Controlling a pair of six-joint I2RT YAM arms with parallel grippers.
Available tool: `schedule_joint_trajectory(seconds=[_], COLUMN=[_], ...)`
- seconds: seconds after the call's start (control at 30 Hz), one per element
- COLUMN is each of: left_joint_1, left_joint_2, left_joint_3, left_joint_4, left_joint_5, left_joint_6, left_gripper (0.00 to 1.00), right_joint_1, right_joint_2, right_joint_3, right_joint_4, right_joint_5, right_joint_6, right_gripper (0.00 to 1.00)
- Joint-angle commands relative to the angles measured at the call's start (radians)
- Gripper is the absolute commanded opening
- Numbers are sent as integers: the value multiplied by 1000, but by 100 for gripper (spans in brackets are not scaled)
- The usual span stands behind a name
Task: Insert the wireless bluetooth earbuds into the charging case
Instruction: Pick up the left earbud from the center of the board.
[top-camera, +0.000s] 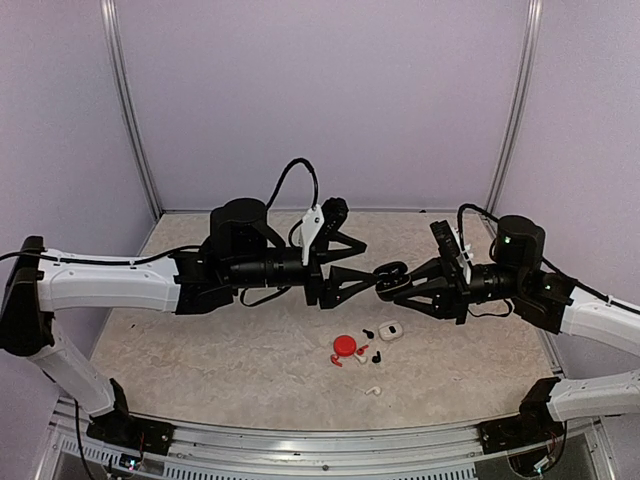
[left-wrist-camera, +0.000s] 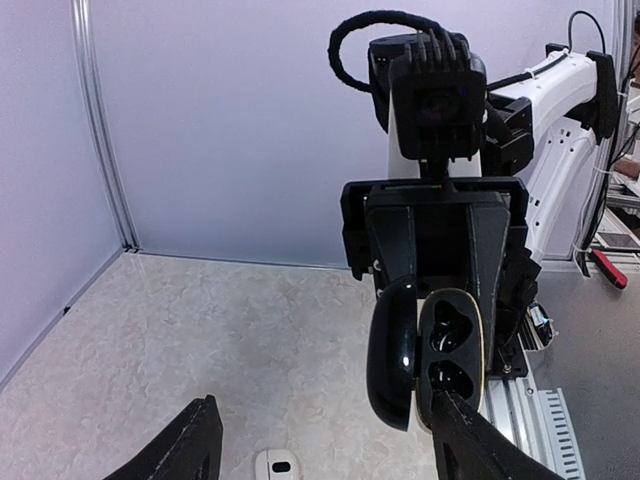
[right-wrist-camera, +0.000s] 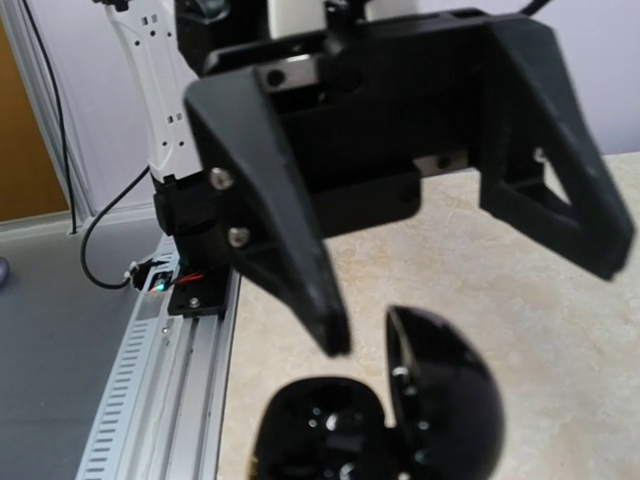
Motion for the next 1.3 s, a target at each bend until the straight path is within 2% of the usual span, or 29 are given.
schedule_joint_trajectory(seconds=[0.0, 0.4, 0.6, 0.73, 0.93, 1.1, 1.27], left_joint_1=[-9, 7, 5, 18, 53, 39, -13], left_joint_2=[36, 24, -41, -99, -153, -102, -28], left_joint_3=[57, 47, -20, -76, -199, -211, -230], left_joint_4=[-9, 6, 48, 56, 84, -1, 26], left_joint_5=[-37, -57, -5, -30, -73, -136, -176], left_joint_6=[-5, -25, -25, -34, -63, -15, 37], left_gripper=[72, 71, 78, 79, 77, 73, 72], right_joint_1=[20, 24, 22, 8, -71, -151, -230], right_joint_2=[-24, -27, -44, -54, -85, -118, -156], right_joint_3=[-15, -22, -50, -68, -110, -148, -182], right_joint_4=[9, 8, 52, 73, 91, 107, 115], right_joint_5=[-16, 0, 77, 105, 116, 126, 113], right_joint_6=[-20, -22, 32, 71, 122, 177, 220], right_gripper=[0, 0, 0, 0, 0, 0, 0])
